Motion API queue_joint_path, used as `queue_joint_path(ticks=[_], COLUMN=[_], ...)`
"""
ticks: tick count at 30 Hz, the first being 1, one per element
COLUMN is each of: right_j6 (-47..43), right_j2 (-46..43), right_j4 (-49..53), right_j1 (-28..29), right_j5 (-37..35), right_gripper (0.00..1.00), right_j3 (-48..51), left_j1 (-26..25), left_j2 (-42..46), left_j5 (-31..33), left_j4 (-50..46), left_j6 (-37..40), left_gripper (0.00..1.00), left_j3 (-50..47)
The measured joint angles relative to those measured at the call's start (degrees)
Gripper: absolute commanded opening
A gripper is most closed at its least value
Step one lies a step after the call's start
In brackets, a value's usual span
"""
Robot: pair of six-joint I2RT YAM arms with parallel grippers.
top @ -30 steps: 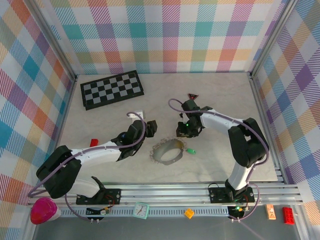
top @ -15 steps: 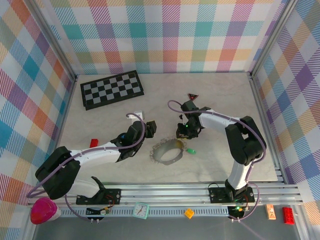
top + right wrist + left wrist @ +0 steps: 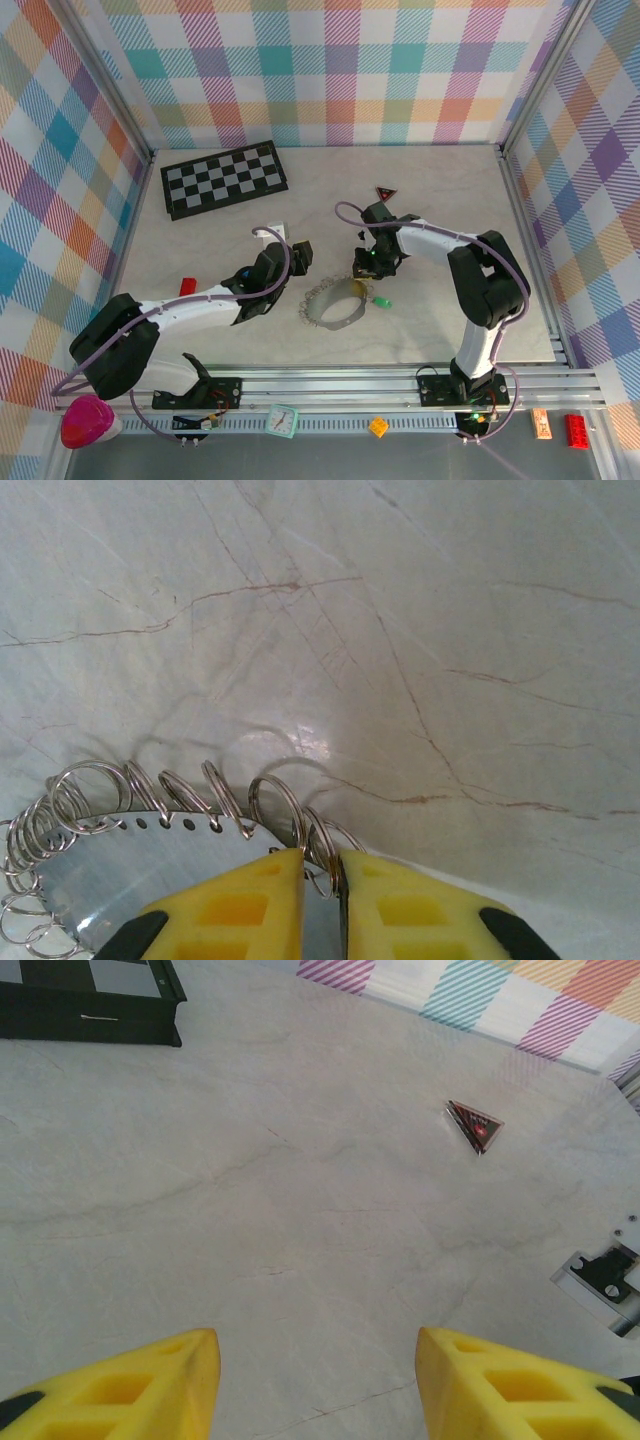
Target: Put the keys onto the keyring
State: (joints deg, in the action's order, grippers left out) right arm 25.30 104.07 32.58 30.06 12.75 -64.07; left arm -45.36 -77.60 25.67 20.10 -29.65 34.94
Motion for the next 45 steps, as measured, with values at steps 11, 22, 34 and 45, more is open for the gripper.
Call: queue_joint_path(ticks=[11, 22, 34, 45], right_j6=[-0.1, -8.9, -28.3, -41.9], right_j2=[0.1, -7.9, -20.7, -23.5], right_j4=[-0.1, 0.4, -4.2, -10.6], right_j1=[0.0, 1.1, 3.0, 3.2], right_j5=[0.2, -3.3, -4.4, 3.6], right_gripper=[0.00, 0.00, 0.00, 0.00], right_j3=[-0.1, -0.2, 2.3, 4.7], left_j1=[-0.3, -0.4, 2.9, 15.8], left_j2=[1.2, 6.3, 15.1, 9.1], left_j5=[0.8, 3.1, -3.2, -36.9], left_j4=[0.0, -0.9, -5.3, -8.4], left_j6=[0.0, 3.4, 23.6, 46.6], left_gripper=[0.53, 0.55, 0.54, 0.44], left_j3=[0.0, -0.6, -0.5, 6.9])
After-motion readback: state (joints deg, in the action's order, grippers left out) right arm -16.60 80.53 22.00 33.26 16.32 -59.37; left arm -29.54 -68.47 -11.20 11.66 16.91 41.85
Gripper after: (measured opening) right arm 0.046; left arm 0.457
